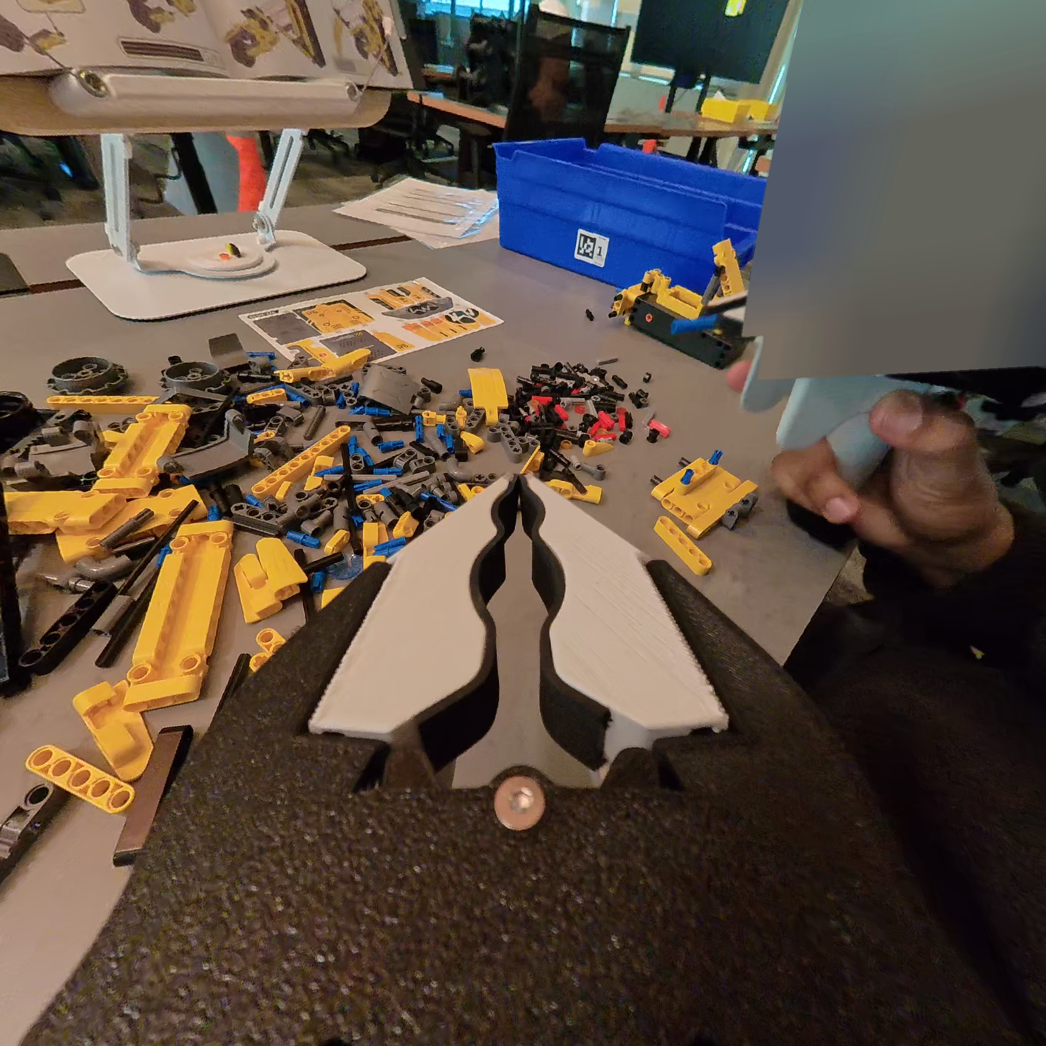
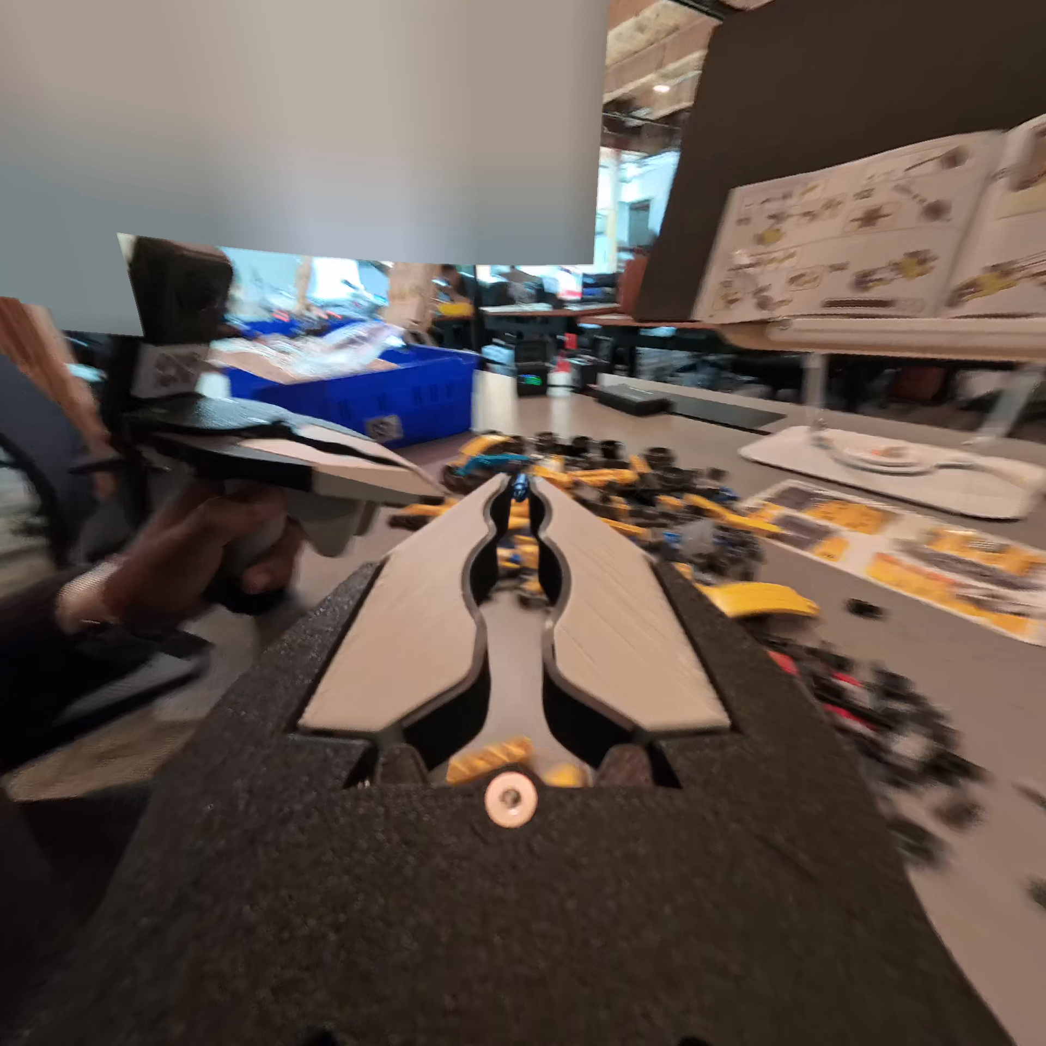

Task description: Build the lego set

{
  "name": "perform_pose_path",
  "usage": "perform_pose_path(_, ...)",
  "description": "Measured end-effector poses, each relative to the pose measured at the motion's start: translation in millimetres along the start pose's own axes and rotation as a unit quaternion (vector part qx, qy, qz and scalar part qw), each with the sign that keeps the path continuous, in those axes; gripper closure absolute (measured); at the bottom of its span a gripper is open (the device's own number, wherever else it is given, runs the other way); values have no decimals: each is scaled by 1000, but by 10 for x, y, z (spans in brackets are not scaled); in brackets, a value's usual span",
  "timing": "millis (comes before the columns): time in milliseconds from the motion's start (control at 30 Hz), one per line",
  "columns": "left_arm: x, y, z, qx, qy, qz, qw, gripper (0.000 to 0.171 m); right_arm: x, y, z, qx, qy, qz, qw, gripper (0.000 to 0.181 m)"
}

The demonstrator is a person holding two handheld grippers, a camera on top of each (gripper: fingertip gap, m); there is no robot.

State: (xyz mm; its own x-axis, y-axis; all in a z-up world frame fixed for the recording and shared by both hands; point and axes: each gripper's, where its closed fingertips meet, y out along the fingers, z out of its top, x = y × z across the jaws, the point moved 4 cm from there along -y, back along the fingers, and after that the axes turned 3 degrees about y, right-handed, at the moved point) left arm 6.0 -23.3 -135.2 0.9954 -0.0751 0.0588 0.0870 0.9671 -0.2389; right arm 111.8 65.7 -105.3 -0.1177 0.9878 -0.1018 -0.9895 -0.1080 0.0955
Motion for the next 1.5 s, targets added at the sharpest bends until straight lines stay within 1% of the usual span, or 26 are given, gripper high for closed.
perform_pose_path(133,-10,18,-14,-8,-3,3,1000,171,396,-325,108,-4,-58,-88,994,177)
perform_pose_path(233,-20,44,-33,-21,-8,4,1000,171,705,-617,119,-12,-51,-143,988,177)
perform_pose_path(333,6,59,-31,-33,-6,6,999,171,833,-854,149,2,-41,-171,984,177)
perform_pose_path(400,66,75,-11,-38,-8,2,999,171,842,-934,153,4,-44,-179,983,177)
perform_pose_path(567,253,164,-75,-83,7,-17,996,171,795,-981,177,20,-52,-171,984,177)
perform_pose_path(667,458,226,-121,-106,3,-51,993,168,793,-1010,193,31,-38,-162,986,177)
perform_pose_path(767,766,343,-170,-113,-12,-91,989,151,807,-1022,199,36,-27,-157,987,177)
perform_pose_path(800,833,384,-204,-121,-9,-86,989,147,807,-1022,198,36,-25,-156,987,177)
perform_pose_path(867,920,440,-272,-134,7,-66,989,146,797,-1022,199,36,-29,-156,987,177)
perform_pose_path(933,995,457,-318,-142,19,-63,988,146,773,-1014,193,33,-32,-153,987,177)
perform_pose_path(1200,989,531,-482,-175,59,-1,983,146,721,-962,156,12,-59,-158,986,177)
perform_pose_path(1333,954,542,-536,-182,55,13,982,147,723,-961,153,11,-58,-158,986,176)
perform_pose_path(1500,886,520,-541,-176,41,29,983,148,727,-968,158,14,-54,-156,986,176)
